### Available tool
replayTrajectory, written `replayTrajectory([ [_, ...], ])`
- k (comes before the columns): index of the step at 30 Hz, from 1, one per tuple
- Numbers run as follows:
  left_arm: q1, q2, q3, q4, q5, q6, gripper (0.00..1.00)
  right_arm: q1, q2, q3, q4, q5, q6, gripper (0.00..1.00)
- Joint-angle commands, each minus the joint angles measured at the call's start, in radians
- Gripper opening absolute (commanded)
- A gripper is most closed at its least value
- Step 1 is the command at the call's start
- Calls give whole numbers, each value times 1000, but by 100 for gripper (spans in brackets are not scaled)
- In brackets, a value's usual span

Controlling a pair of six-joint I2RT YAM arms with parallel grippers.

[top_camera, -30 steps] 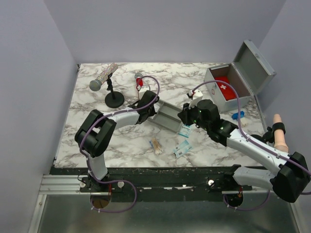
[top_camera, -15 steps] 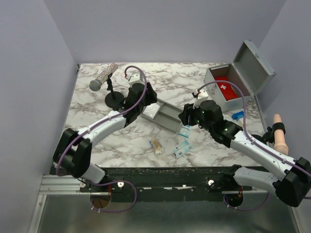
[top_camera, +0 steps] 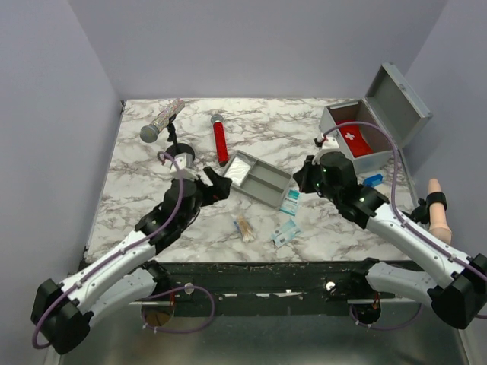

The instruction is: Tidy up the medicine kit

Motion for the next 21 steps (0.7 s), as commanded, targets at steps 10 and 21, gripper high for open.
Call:
replayTrajectory([
  [10,-8,-215,-129,-205,-6,-115,99,-22,133,-144,-115,-147,111,52],
  [21,-12,-140,-167,-131,62,-143,99,47,176,-243,-141,-145,108,71],
])
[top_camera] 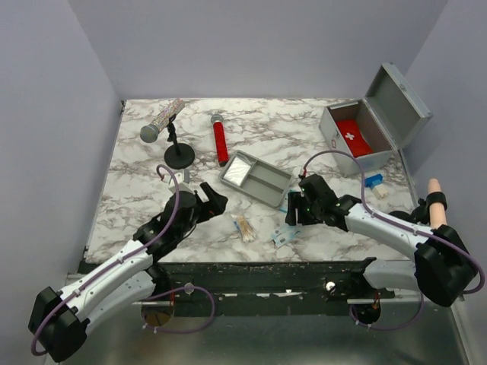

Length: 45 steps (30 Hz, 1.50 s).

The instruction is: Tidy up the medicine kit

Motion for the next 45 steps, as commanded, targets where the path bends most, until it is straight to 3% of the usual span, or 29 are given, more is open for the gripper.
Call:
replayTrajectory([
  [1,-5,37,-7,37,44,-14,99,54,33,-17,-52,12,14,71],
  [12,-10,70,1,34,44,-19,98,59,153,-23,-65,23,36,63],
  [24,-11,77,5,38,36,-3,98,59,110,-22,-100,-9,47,1],
  [32,-11,90,13,45,36,4,99,59,-46,46,-169,5,41,1],
  [36,-13,96,14,51,38,3,98,59,-111,159,-235,46,27,1],
  [45,-13,78,16,40,23,6,98,57,-50,429,-270,71,-21,1],
])
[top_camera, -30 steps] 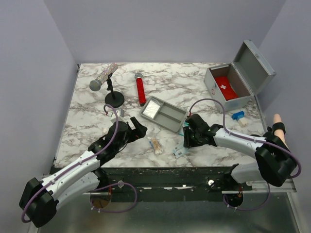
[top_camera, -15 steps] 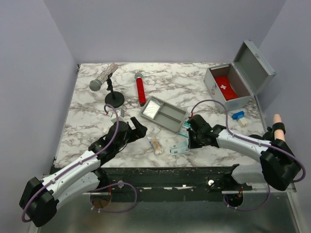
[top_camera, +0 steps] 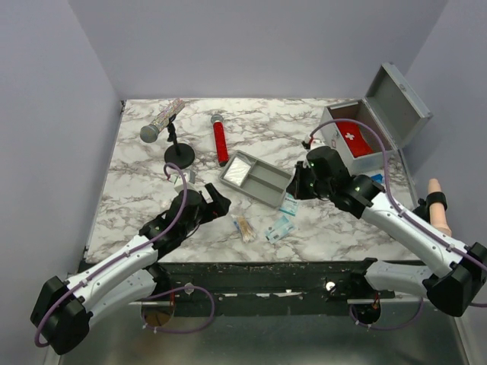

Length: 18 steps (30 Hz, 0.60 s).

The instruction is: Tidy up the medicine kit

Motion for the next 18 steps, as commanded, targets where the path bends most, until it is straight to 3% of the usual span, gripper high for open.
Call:
replayTrajectory([
  [1,-4,-16,15,3,-5,12,98,2,75,106,-52,38,-44,1],
  [3,-6,-19,17,-3,-2,13,98,2,113,95,-45,-6,-81,4],
  [4,-6,-22,16,-6,2,13,98,2,129,66,-31,-29,-89,20],
  [6,-4,-30,8,-8,6,8,98,2,138,-5,-8,-66,-100,41],
  [8,-6,-42,-6,-6,5,3,99,3,124,-94,42,-117,-88,55],
  [12,-6,-43,-15,3,6,3,99,3,129,-221,92,-128,-69,60],
  [18,-4,-16,-4,12,15,2,98,3,222,-274,150,-120,-45,64],
])
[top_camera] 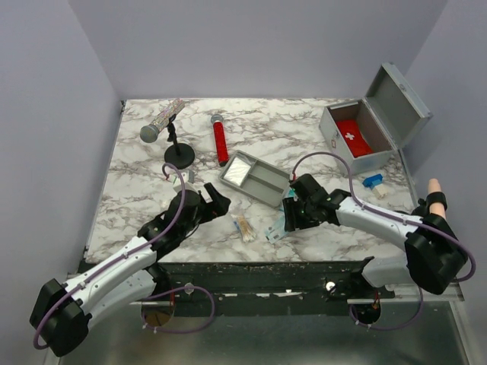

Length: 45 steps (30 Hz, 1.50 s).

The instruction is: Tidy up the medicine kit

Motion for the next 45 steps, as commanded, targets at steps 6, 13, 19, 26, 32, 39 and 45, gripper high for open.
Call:
replayTrajectory([
  [6,-6,-2,-19,9,10,-13,98,3,145,-13,95,15,30,67],
  [13,-4,6,-19,20,1,-10,99,5,240,-17,94,17,29,58],
  [19,-6,12,-26,24,3,-13,98,9,243,-36,91,-15,46,27],
  [26,-6,-2,-39,24,0,-15,98,9,154,-56,88,-44,55,1],
  [32,-4,-8,-36,17,4,-13,98,9,-68,25,13,-63,33,1],
  [39,-4,-14,-27,6,3,-9,98,-9,-95,269,-69,-29,-28,1],
  [45,-7,-37,-9,-31,0,-5,98,-40,-6,410,-8,-66,7,1],
])
